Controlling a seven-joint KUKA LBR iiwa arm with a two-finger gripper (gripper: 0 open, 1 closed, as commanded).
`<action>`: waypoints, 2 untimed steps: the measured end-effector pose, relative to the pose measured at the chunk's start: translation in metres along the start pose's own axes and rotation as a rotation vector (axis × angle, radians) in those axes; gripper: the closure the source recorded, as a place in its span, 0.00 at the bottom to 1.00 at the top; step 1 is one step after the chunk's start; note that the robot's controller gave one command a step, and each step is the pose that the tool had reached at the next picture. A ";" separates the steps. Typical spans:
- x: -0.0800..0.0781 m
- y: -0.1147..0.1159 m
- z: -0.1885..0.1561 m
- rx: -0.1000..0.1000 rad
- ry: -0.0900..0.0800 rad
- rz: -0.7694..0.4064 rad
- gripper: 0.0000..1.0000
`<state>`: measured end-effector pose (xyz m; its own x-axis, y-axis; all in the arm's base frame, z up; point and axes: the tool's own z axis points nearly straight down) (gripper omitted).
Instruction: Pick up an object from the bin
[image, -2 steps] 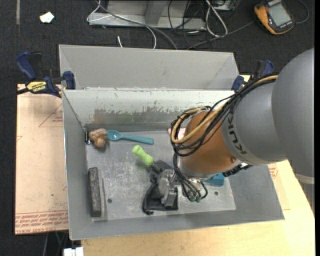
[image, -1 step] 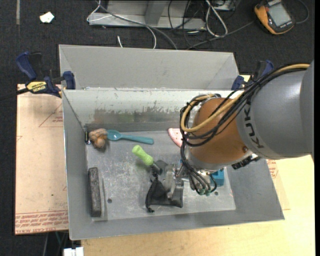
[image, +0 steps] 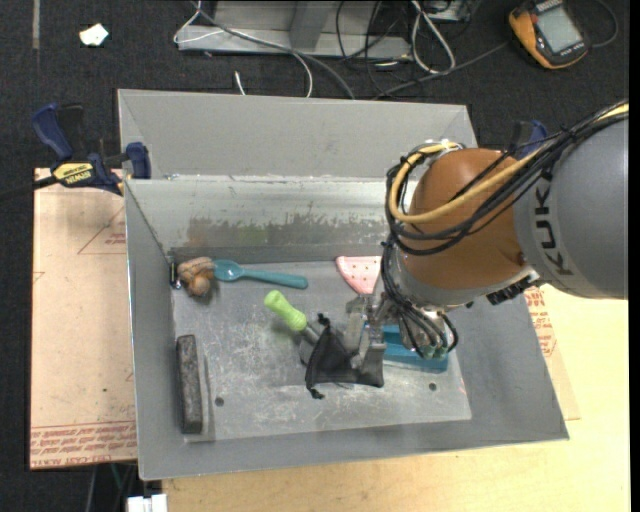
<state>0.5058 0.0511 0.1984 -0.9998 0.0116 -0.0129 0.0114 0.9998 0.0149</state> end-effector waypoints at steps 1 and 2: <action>-0.025 0.009 0.076 -0.001 0.002 -0.210 1.00; -0.018 0.008 0.042 -0.002 0.009 -0.261 1.00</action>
Offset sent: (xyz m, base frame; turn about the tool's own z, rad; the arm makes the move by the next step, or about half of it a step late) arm 0.0098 0.0060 0.0748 -0.0253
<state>0.5248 0.0595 0.1570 -0.9691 -0.2466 -0.0076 -0.2467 0.9690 0.0138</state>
